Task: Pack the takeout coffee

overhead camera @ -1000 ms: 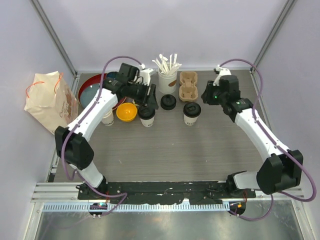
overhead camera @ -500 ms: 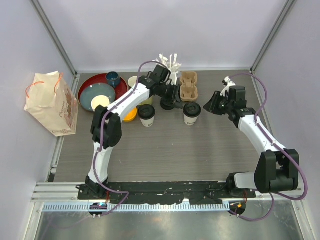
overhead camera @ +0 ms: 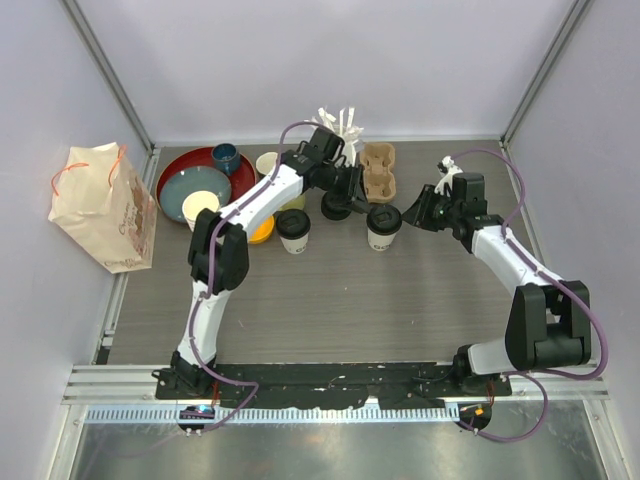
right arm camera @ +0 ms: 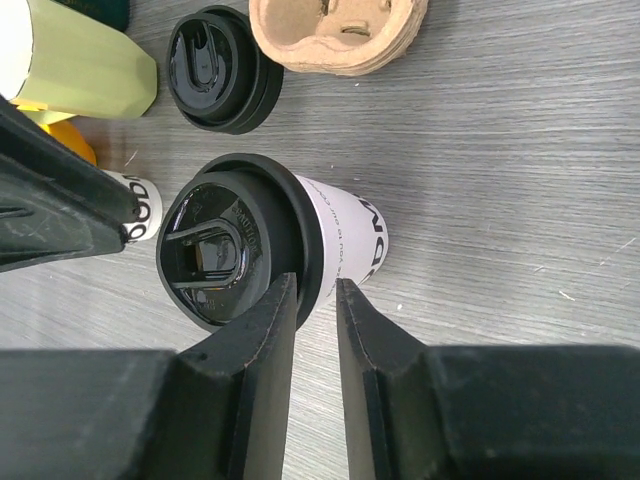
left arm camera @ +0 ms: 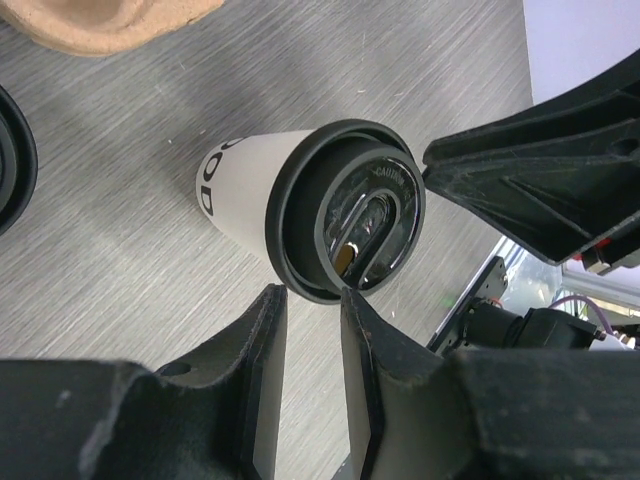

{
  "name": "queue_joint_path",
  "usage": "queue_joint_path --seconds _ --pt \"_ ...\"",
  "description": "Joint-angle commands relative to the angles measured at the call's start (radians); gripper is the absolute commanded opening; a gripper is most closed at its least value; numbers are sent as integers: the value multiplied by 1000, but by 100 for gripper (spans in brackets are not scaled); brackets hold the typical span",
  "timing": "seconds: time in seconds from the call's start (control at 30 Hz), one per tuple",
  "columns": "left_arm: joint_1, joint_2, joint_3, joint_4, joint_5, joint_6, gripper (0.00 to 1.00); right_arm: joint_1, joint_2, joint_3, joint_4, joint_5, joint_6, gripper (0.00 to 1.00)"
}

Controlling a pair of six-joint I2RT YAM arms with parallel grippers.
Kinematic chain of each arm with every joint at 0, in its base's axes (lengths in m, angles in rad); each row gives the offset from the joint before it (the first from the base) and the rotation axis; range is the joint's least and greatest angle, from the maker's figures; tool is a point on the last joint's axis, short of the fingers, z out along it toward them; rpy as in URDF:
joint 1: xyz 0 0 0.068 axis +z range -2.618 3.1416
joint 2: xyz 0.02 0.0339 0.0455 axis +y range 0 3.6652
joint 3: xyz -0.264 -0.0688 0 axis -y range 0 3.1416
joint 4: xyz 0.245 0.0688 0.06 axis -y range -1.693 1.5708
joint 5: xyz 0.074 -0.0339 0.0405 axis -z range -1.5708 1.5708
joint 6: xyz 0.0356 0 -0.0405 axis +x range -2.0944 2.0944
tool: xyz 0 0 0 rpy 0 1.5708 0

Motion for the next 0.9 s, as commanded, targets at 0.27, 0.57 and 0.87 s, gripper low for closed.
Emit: queue_joint_path --seconds 0.27,0.57,0.87 --pt "-3 66 67 28 35 -26 31 -4 28 0 58 -34 -7 28" --pt "-11 94 57 33 55 -37 29 -2 75 -20 76 -57 -5 25" --pt "-11 117 19 59 93 -75 17 -7 123 -90 104 -47 1 9"
